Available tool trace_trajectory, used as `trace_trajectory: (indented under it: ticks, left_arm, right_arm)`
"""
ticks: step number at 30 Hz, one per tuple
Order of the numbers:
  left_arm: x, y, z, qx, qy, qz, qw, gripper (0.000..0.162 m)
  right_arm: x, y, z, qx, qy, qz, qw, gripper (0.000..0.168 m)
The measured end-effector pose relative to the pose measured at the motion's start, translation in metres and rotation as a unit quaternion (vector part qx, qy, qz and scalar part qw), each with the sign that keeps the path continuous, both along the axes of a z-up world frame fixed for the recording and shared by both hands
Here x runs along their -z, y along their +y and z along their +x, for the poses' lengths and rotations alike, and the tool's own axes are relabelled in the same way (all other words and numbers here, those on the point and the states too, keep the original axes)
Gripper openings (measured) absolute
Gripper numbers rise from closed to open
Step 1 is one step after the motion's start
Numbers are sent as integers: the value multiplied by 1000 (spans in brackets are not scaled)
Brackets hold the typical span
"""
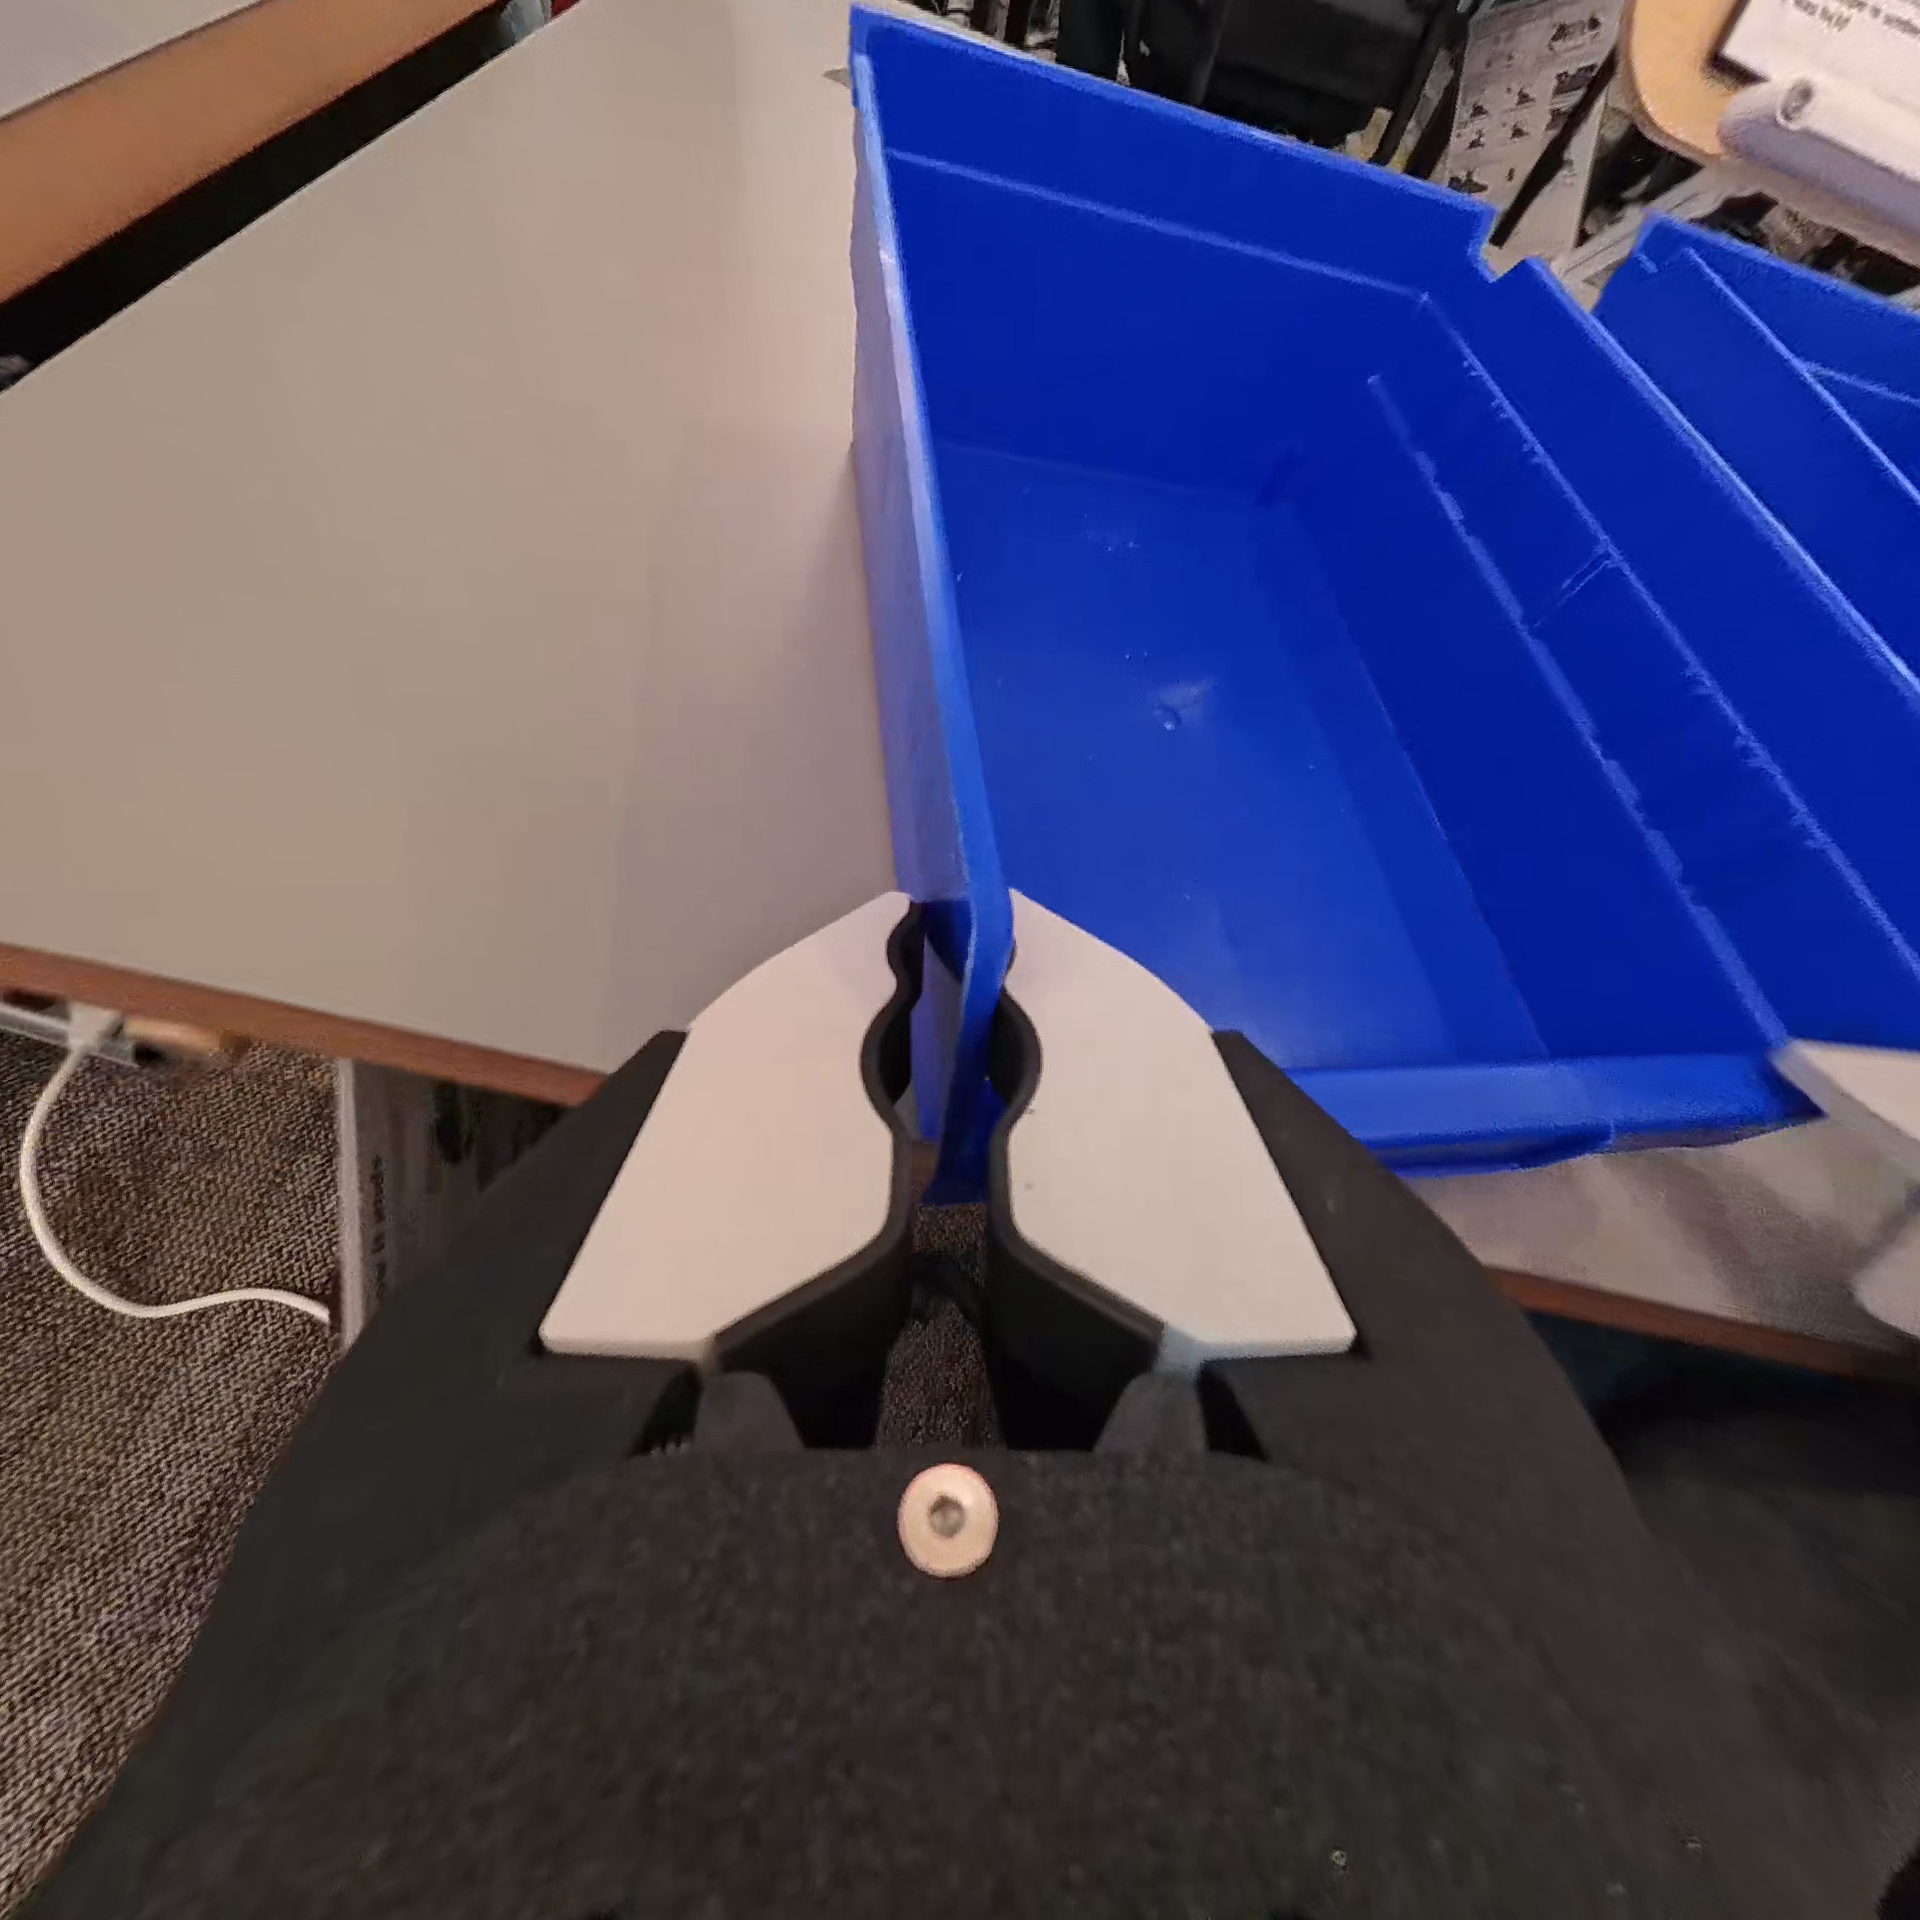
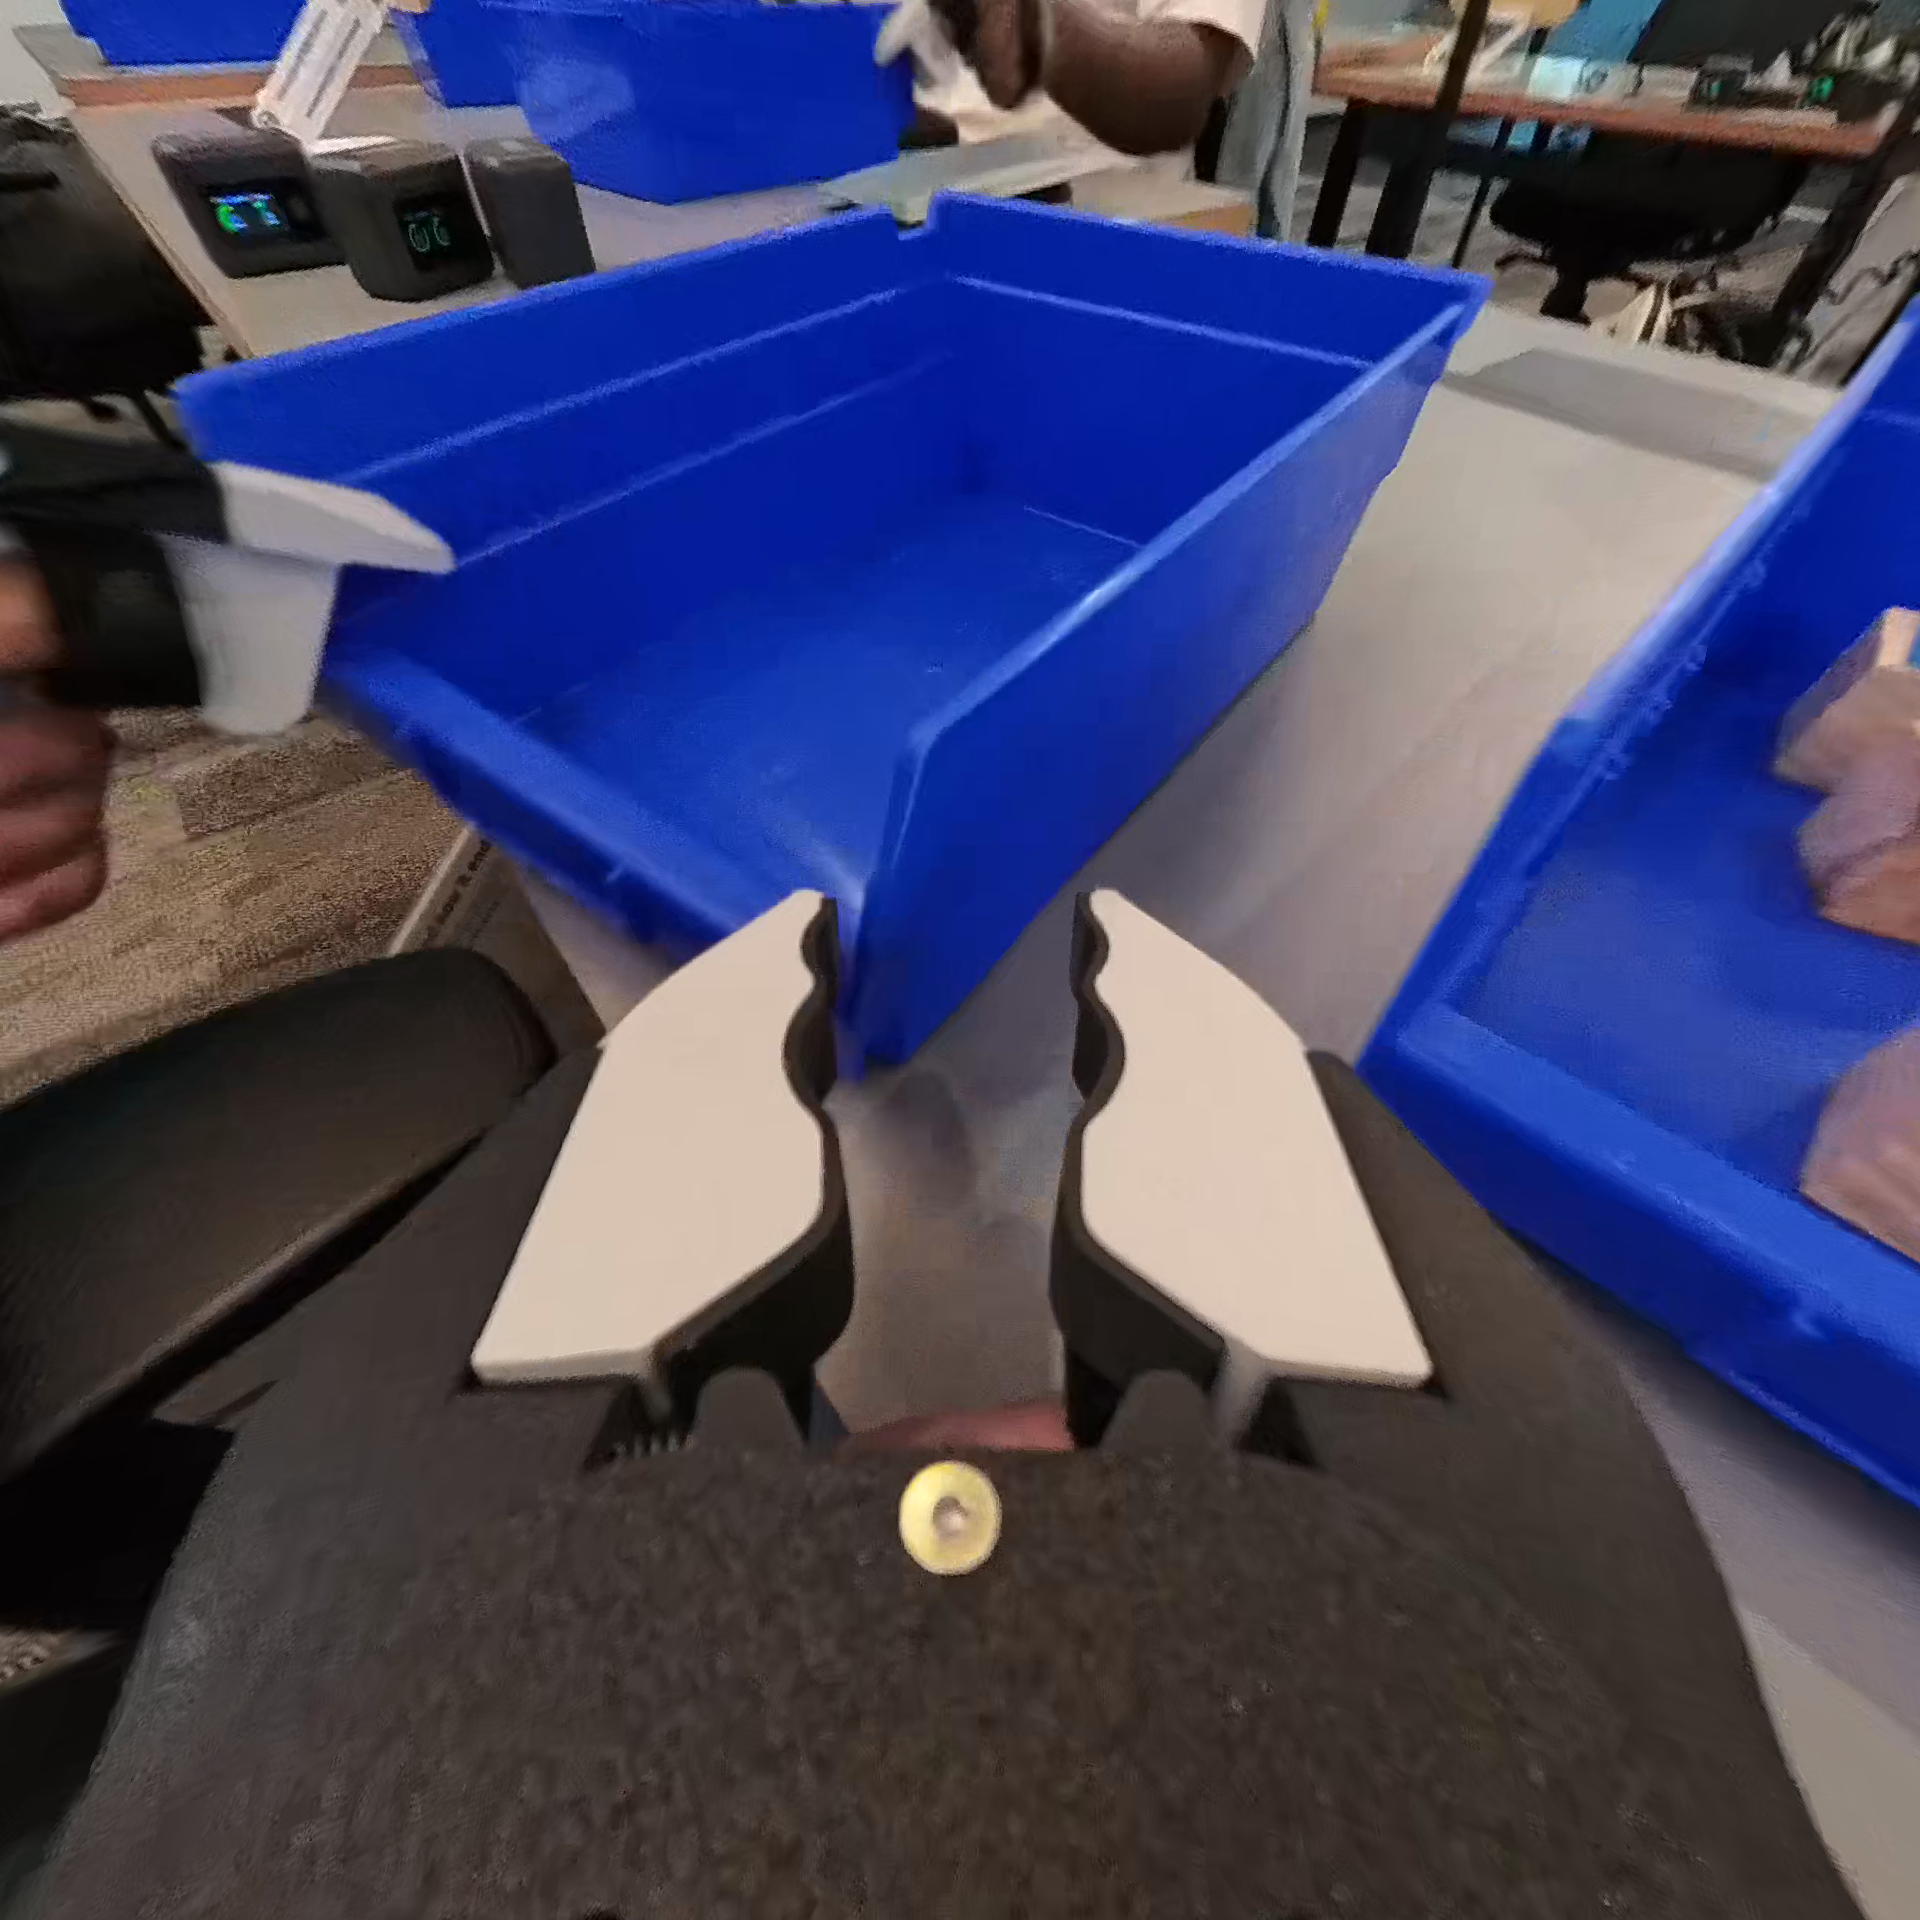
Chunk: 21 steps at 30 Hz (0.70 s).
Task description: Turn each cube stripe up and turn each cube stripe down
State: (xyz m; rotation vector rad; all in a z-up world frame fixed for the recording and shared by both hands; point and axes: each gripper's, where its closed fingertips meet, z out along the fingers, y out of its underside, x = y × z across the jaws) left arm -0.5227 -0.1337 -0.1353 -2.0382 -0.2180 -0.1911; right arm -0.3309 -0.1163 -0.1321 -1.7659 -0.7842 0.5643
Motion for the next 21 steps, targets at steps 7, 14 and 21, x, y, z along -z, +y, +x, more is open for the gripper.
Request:
trace_trajectory:
  ticks: [7, 14, 21]
  left_arm:
    - [1, -14, 4, -26, 49, -18, 998, 8]
    - [-51, -26, 16, -81, 141, 90, 983, 3]
    - [-160, 11, 109, -22, 174, 226, 958, 4]
  right_arm:
    - [-4, 23, -26, 44, 6, -27, 999, 39]
    - [-46, 29, -5, 78, 62, 34, 994, 10]
    - [-171, 42, 97, 173, 118, 171, 963, 5]
